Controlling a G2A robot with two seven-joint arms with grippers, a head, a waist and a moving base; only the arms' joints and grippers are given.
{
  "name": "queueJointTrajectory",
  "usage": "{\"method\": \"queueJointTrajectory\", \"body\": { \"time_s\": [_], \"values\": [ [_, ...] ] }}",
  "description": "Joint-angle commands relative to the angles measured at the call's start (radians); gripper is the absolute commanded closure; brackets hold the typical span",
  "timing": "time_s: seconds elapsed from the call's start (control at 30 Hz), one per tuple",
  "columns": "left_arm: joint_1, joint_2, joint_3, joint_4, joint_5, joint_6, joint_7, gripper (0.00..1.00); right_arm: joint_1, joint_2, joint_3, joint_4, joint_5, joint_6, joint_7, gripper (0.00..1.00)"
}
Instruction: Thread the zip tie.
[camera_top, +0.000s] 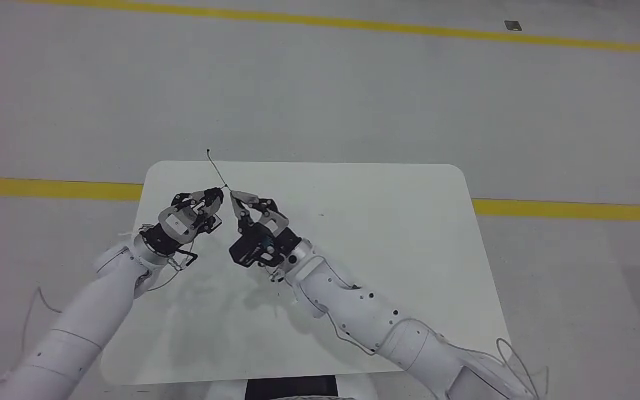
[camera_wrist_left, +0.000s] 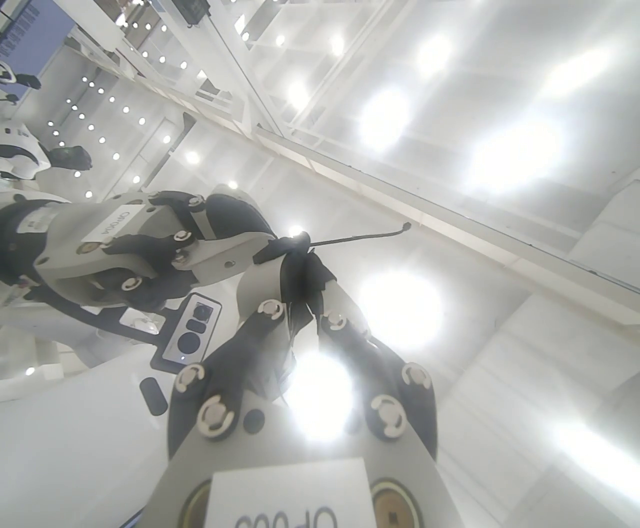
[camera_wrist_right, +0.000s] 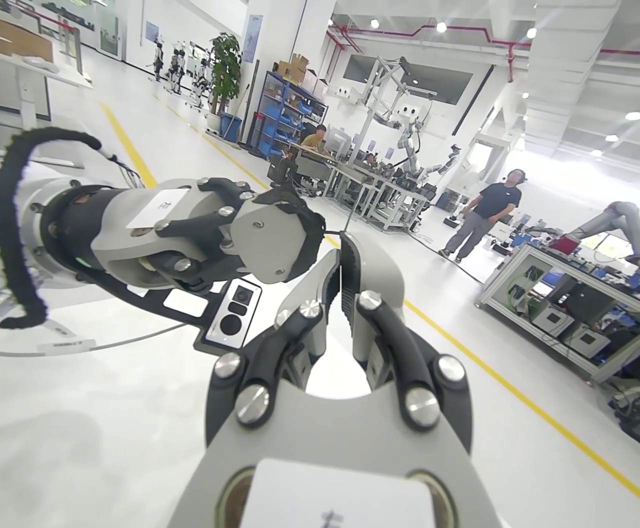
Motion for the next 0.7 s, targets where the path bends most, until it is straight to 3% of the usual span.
{"method": "queueJointTrajectory", "body": {
  "time_s": [0.0,0.67],
  "values": [
    [0.000,0.000,0.000,0.000,0.000,0.000,0.000,1.00,0.001,0.002,-0.001,-0.001,0.000,0.003,-0.001,1.00],
    [0.000,0.000,0.000,0.000,0.000,0.000,0.000,1.00,-0.013,0.036,0.019,-0.021,0.000,0.027,0.002,1.00]
  ]
}}
